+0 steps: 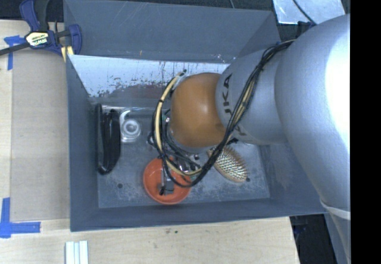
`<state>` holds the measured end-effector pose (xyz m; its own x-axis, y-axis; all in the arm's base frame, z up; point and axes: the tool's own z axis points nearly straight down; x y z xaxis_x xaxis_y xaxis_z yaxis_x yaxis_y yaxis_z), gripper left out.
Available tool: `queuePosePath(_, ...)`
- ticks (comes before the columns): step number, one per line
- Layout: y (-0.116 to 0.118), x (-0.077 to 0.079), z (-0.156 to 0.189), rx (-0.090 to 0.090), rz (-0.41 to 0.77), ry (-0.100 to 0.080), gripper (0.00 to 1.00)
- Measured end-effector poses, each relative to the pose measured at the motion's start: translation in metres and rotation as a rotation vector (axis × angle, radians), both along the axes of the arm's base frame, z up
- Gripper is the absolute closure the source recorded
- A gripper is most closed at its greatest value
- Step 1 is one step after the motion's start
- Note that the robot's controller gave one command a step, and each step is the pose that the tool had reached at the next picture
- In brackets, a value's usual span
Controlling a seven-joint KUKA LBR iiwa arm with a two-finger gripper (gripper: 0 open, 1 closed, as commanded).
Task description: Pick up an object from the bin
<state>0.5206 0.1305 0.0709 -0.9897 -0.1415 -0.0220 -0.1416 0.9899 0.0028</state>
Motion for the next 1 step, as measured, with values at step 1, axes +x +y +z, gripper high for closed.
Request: queuePosePath(1,-0.0349,0.0197,0.0007,0.0,-0.112,-0.008,1.0)
